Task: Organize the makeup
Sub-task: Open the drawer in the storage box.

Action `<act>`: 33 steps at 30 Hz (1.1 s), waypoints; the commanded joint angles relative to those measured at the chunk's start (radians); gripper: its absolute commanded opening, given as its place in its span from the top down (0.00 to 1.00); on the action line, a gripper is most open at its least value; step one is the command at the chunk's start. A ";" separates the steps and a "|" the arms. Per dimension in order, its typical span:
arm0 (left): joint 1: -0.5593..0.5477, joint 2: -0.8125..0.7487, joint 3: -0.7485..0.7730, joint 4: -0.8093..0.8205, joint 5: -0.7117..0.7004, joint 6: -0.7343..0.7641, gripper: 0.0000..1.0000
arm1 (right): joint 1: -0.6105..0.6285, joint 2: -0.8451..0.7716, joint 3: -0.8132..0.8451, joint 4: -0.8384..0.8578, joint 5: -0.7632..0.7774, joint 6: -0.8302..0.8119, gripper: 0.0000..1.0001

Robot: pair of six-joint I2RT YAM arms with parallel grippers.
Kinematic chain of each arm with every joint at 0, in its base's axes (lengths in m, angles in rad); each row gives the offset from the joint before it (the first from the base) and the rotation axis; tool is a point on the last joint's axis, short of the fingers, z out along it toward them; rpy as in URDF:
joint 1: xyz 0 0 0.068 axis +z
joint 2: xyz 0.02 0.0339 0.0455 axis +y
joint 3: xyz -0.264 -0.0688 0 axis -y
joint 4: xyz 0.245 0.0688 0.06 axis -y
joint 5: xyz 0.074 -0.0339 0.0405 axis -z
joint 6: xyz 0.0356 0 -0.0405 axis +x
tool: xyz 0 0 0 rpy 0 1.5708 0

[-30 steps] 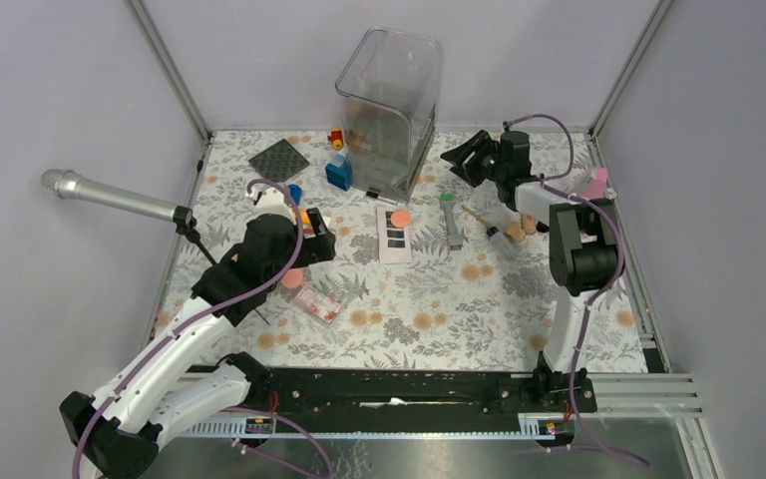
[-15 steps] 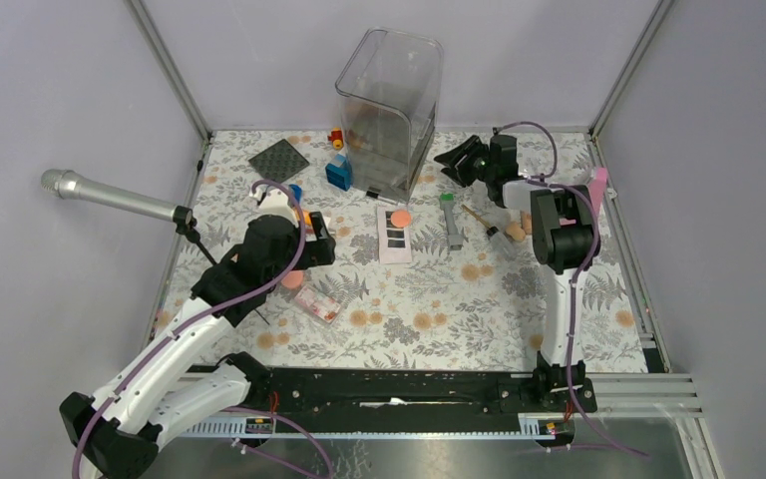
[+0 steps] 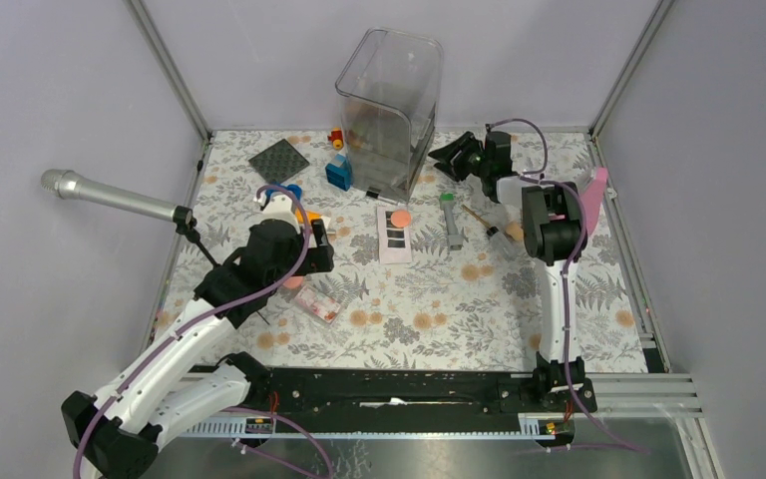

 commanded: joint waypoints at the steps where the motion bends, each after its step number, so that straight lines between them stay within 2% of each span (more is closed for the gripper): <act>1: 0.000 0.002 0.011 0.027 -0.006 0.023 0.01 | -0.002 0.026 0.088 0.013 -0.043 0.014 0.47; 5: 0.000 -0.021 0.006 0.028 -0.026 0.020 0.01 | -0.001 0.069 0.115 0.022 -0.034 0.041 0.47; 14: 0.000 -0.030 0.006 0.030 -0.021 0.021 0.01 | -0.001 0.155 0.117 0.183 -0.052 0.173 0.52; 22: 0.000 -0.040 0.006 0.030 -0.024 0.021 0.01 | -0.002 0.149 0.081 0.292 -0.053 0.225 0.52; 33: 0.000 -0.034 0.008 0.030 -0.022 0.021 0.01 | -0.002 0.173 0.110 0.343 -0.084 0.269 0.54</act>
